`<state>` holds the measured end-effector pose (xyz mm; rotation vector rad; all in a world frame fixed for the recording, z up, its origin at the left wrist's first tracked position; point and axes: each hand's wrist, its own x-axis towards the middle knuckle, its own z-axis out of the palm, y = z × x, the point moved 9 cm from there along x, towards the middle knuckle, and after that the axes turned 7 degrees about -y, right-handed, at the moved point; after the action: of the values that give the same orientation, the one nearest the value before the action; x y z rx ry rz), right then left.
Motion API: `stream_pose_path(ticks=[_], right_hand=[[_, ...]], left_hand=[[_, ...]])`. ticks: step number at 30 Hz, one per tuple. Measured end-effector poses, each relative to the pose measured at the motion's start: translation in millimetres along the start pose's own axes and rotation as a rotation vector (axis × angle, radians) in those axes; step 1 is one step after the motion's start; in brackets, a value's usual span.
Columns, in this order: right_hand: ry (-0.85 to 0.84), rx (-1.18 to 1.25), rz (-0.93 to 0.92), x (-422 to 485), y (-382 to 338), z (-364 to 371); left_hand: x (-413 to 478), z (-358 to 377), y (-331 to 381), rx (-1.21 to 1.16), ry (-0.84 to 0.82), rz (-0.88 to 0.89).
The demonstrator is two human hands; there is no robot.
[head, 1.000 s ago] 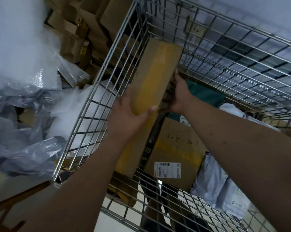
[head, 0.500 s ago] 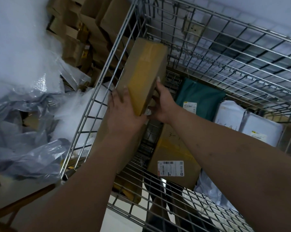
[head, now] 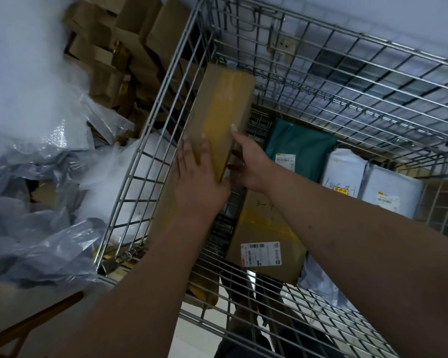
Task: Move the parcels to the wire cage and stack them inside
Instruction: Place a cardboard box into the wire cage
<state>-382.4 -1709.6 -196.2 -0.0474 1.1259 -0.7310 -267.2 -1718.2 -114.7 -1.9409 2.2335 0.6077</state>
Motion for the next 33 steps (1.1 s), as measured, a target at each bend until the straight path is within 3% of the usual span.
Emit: stream_pose_path(ticks=[8,13,16,23,26,33], right_hand=[[0.004,-0.088,-0.044,-26.0,-2.8,-3.6],[0.009,-0.129,-0.07,-53.7,1.4,-10.0],[0.043,-0.148,-0.104,-76.2,4.7,-19.2],[0.062,-0.158,-0.18,-134.2,26.7,-38.7],[0.038,-0.156,-0.234,-163.7,35.0,-37.5],[-0.016,-0.176,-0.333,-237.7,57.6,-12.2]], left_hand=[[-8.4,1.3,7.6,-0.028,0.035,0.014],[-20.9,-12.9,31.3,-0.272,0.077,0.189],[-24.3,-14.3,41.2,-0.449,0.008,0.226],[-47.8,-2.1,41.2,-0.829,-0.173,0.053],[-70.9,-5.5,48.1,-0.88,-0.256,0.037],[-158.7,-36.2,40.4,-0.978,-0.214,-0.019]])
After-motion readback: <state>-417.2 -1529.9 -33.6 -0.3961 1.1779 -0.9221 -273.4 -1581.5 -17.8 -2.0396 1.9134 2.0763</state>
